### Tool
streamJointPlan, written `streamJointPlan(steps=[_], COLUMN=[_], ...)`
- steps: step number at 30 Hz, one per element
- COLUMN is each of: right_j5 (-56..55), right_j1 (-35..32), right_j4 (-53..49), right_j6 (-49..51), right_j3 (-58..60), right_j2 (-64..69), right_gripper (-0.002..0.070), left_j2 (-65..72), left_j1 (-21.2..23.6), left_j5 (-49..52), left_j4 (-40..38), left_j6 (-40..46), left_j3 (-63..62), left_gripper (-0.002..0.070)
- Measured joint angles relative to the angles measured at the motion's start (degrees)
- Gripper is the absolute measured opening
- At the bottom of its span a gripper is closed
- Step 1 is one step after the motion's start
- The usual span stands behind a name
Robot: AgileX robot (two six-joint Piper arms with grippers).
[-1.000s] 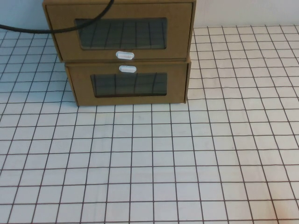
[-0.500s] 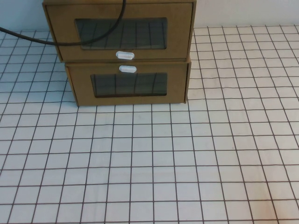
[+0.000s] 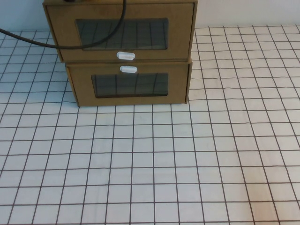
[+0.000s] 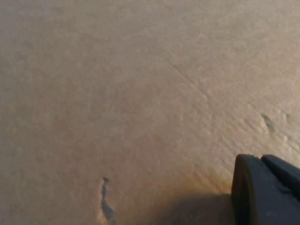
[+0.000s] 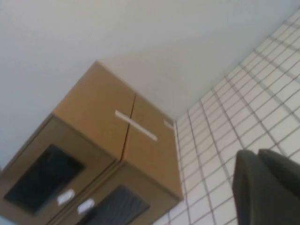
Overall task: Open the shoe box
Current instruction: 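Pull the top drawer of the cardboard box fully open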
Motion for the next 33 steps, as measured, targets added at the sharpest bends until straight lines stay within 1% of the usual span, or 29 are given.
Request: streamJointPlan(steps=[5,10,17,24,27,30,33], right_j5=[13.49,26.36,41.73,45.45,45.96,45.8,44.5], right_j1=[0.0,0.0,0.0,0.12,1.94,6.21,13.18], right_j4=[-1.3,-7.84,-11.29,-11.45,-11.45,-12.52,-16.4], right_j6=[0.0,-0.64,-11.05,-17.98,-19.97,-20.33,-18.39], right_j3=[-6.92,-16.47,-28.66,-37.38,-41.53,-46.14,-51.14], right_j2=[1.54,11.61,28.54,43.37,50.03,56.08,61.72], right_gripper=[-0.0013,-0.0014,-0.0013,-0.0013,-0.0013,-0.0013,-0.0013], left_j2=[0.12,0.12,0.12,0.12,0.12,0.12,0.12], left_j1=[0.0,0.0,0.0,0.0,0.0,0.0,0.0], left_j5=[0.1,0.42,0.95,1.3,1.3,1.3,1.3], left_j4=[0.0,0.0,0.0,0.0,0.0,0.0,0.0], left_j6=[0.0,0.0,0.0,0.0,0.0,-0.1,-0.1], left_j3=[-0.04,-0.04,-0.13,-0.27,-0.26,-0.26,-0.26], left_gripper=[-0.0002,-0.0002,-0.0002,-0.0002,-0.0002,-0.0002,-0.0002])
